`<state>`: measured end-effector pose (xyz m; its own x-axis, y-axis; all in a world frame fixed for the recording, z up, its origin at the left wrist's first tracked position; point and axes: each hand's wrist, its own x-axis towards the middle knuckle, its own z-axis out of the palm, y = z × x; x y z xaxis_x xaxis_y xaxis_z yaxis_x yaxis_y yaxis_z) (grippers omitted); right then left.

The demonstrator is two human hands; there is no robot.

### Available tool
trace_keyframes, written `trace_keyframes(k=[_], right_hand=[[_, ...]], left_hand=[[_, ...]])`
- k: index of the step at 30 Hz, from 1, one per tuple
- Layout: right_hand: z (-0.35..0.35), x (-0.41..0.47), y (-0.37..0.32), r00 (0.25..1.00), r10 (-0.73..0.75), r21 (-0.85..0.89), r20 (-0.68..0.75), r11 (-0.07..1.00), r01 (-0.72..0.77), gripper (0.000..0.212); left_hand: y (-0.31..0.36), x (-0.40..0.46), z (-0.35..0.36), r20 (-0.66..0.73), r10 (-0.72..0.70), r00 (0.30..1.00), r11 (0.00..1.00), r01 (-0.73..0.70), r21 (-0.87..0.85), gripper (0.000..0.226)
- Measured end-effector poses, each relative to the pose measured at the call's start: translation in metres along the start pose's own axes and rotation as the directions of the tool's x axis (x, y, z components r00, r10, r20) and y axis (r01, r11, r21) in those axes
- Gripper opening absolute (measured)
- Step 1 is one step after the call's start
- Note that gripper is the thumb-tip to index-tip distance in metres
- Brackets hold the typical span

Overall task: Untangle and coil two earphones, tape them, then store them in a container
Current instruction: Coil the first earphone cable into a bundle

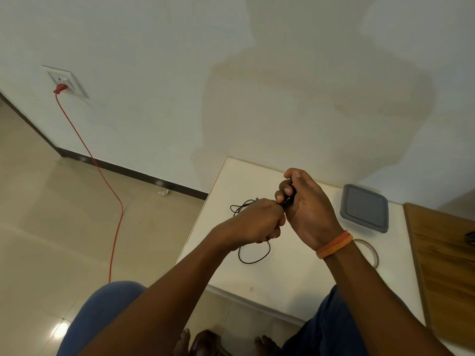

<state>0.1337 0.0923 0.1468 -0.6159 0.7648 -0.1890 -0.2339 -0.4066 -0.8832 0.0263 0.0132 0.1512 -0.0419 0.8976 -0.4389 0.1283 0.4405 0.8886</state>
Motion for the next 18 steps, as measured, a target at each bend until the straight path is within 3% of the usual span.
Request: trace_keyframes(k=[9, 11, 15, 18], right_hand=[[-0.005, 0.000, -0.002, 0.998, -0.056, 0.070, 0.013, 0.996, 0.055, 0.019], [-0.011, 0.001, -0.005, 0.997, -0.057, 0.083, 0.055, 0.995, 0.052, 0.020], [-0.030, 0.003, -0.013, 0.996, 0.053, 0.013, 0.077, 0.998, -0.054, 0.022], [-0.044, 0.004, -0.015, 0.990, 0.141, -0.007, 0.020, 0.990, -0.141, 0.033]], left_hand=[[-0.001, 0.000, -0.003, 0.078, 0.042, 0.996, 0.989, -0.030, -0.142, 0.024], [-0.001, -0.001, -0.003, 0.057, 0.055, 0.997, 0.996, -0.050, -0.077, 0.020], [-0.009, -0.002, -0.003, -0.060, 0.122, 0.991, 0.960, -0.103, 0.259, 0.024], [-0.013, -0.004, -0.001, -0.076, 0.138, 0.987, 0.941, -0.107, 0.320, 0.024]])
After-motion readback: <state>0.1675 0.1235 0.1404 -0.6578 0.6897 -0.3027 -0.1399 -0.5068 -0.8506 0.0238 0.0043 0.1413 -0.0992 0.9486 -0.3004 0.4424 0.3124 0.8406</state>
